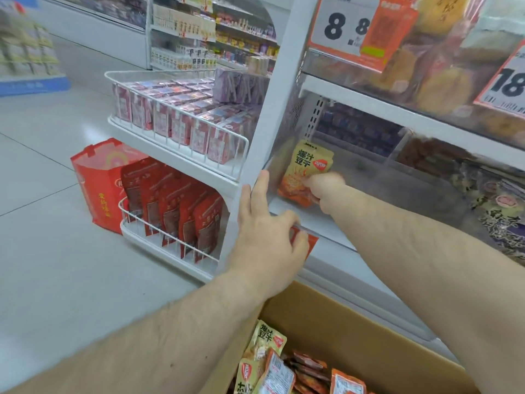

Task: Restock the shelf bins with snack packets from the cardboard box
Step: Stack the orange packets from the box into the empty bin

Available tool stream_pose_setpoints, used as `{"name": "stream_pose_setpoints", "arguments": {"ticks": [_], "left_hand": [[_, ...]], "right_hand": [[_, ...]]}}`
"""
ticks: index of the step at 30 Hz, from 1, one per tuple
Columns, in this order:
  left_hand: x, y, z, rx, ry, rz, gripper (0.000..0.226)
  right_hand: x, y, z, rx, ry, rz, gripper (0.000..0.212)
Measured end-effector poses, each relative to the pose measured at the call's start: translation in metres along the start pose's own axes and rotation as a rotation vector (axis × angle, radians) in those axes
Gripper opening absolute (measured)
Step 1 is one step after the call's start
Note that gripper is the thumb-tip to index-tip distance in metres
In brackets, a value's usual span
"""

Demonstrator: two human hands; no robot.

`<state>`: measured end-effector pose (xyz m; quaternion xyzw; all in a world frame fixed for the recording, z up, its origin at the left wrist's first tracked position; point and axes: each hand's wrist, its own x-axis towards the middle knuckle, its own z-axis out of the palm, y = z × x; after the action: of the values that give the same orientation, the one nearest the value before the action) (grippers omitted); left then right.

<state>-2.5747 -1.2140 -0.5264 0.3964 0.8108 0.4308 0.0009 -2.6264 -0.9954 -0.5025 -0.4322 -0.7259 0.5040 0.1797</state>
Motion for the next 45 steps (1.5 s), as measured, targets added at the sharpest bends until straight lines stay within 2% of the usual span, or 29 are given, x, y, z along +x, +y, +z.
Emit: {"name": "stream_pose_setpoints", "arguments": {"ticks": [4,14,20,25,28,31,33,35,37,38,39,41,43,44,45], "left_hand": [[0.0,-0.001,0.0,-0.026,-0.008,-0.006,0.014],[-0.001,0.0,0.002,-0.039,0.001,0.005,0.013],[0.0,0.001,0.0,-0.03,0.002,-0.002,0.013],[0.0,0.009,-0.005,0.099,-0.031,-0.039,0.028],[-0.004,0.012,-0.007,0.213,0.065,0.039,0.034],[-0.01,0.016,-0.008,0.074,0.277,0.233,0.024],[-0.017,0.023,-0.007,-0.154,0.138,0.196,0.014],[-0.024,0.027,-0.003,-0.232,-0.119,0.05,0.021],[-0.03,0.019,0.005,-0.059,-0.381,-0.004,0.019],[-0.033,0.013,0.008,0.052,-0.501,0.001,0.017],[-0.036,0.008,0.01,0.145,-0.604,0.011,0.015],[-0.041,0.002,0.013,0.246,-0.751,-0.007,0.009],[-0.046,0.001,0.014,0.248,-0.822,-0.043,0.012],[-0.047,0.003,0.015,0.233,-0.843,-0.055,0.014],[-0.048,0.004,0.016,0.226,-0.857,-0.059,0.017]], "right_hand": [[0.002,0.003,0.011,-0.136,0.134,-0.04,0.008],[-0.009,-0.003,0.005,0.016,-0.067,0.072,0.022],[-0.016,-0.002,-0.008,-0.036,-0.065,0.058,0.018],[-0.034,-0.003,-0.031,-0.106,-0.047,0.049,0.02],[-0.052,-0.008,-0.04,-0.163,0.002,0.013,0.03],[-0.082,-0.012,-0.045,-0.442,0.099,-0.121,0.028],[-0.116,-0.011,-0.051,-0.702,0.227,-0.315,0.021],[-0.161,0.001,-0.057,-0.821,0.38,-0.634,0.014],[-0.204,0.028,-0.059,-0.709,0.422,-0.869,0.012],[-0.216,0.049,-0.058,-0.641,0.386,-0.878,0.011],[-0.221,0.074,-0.055,-0.608,0.327,-0.815,0.01],[-0.217,0.132,-0.045,-0.634,0.154,-0.566,0.01],[-0.206,0.192,-0.03,-0.748,-0.049,-0.313,0.005],[-0.204,0.218,-0.02,-0.82,-0.157,-0.245,0.003],[-0.204,0.241,-0.008,-0.889,-0.261,-0.214,0.015]]}}
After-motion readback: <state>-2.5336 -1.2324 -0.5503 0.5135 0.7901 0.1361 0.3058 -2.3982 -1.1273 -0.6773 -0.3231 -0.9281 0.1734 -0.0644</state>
